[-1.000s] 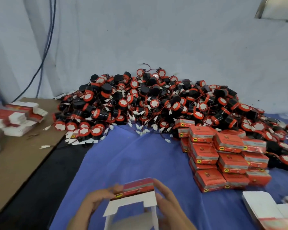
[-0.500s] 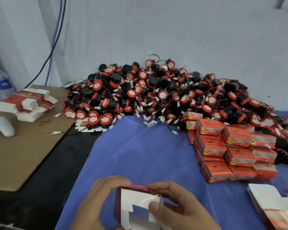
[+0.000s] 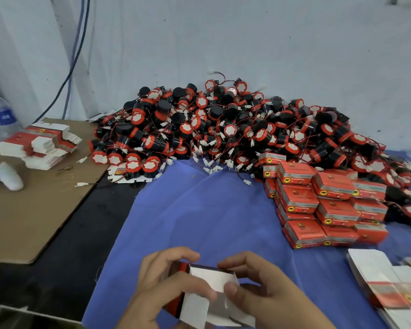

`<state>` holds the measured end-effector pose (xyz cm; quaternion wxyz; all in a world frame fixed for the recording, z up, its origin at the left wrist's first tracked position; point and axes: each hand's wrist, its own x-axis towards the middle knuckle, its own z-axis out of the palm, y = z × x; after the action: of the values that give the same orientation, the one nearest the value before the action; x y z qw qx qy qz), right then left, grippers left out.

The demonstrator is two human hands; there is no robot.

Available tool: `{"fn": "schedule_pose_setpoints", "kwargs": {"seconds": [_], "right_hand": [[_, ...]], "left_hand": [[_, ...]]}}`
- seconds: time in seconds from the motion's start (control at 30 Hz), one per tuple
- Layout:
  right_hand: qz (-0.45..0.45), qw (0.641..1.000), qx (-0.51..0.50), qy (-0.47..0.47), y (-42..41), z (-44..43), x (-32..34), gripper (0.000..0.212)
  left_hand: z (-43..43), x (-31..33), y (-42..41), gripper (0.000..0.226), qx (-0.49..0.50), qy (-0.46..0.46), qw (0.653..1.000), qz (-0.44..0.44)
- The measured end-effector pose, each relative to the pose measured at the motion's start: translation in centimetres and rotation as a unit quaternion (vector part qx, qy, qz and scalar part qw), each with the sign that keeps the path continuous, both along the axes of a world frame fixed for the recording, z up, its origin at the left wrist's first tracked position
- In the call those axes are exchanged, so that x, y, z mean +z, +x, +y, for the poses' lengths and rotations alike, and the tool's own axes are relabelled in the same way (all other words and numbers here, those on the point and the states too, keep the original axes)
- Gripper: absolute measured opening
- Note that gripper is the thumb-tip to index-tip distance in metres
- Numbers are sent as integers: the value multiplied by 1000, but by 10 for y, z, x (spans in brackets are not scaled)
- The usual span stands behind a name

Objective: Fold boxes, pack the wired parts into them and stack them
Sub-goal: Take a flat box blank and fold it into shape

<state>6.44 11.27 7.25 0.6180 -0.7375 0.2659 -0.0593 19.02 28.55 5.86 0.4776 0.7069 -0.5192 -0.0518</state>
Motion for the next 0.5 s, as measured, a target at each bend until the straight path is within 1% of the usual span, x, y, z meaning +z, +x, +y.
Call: {"fn": "schedule_pose_setpoints", "kwargs": {"seconds": [0.03, 0.1, 0.17, 0.2, 0.23, 0.27, 0.3, 0.33, 0.37, 0.4, 0.43, 0.47, 0.5], "right_hand": [[-4, 1000, -1, 22, -1, 0, 1, 29], [-10, 996, -2, 84, -3, 1, 3, 19], [-8, 994, -3, 106, -5, 2, 3, 17], [-4, 994, -7, 109, -5, 3, 4, 16], [0, 994, -12, 106, -5, 4, 4, 16], [3, 995, -18, 99, -4, 5, 4, 16], [2, 996, -27, 83, -4, 7, 4, 15], [-2, 997, -40, 61, -3, 10, 5, 15], [-6, 998, -51, 33, -3, 11, 4, 15], [-8, 998, -65, 4, -2, 13, 3, 16], [-12, 997, -74, -23, -2, 14, 1, 18], [-16, 996, -81, -43, -2, 16, 1, 20], [-21, 995, -83, -55, -3, 17, 0, 21]], "left_hand": [[0, 0, -1, 17, -1, -10, 1000, 15], [2, 4, -1, 19, -5, -18, 999, 35], [2, 5, -2, 24, -5, -26, 999, 34], [-1, 7, -3, 30, -9, -25, 999, 44], [-8, 12, -4, 45, -5, -9, 996, 87], [-11, 13, -1, 62, -12, 29, 992, 120], [-11, 13, 0, 71, -21, 62, 986, 152], [-14, 13, 2, 64, -27, 73, 985, 156], [-11, 13, 2, 46, -44, 40, 988, 143], [-9, 15, 2, 33, -52, 14, 986, 159], [-3, 10, 3, 43, -60, 5, 988, 141], [3, 3, 3, 52, -77, -16, 985, 155], [6, -1, 4, 55, -79, -40, 977, 193]]}}
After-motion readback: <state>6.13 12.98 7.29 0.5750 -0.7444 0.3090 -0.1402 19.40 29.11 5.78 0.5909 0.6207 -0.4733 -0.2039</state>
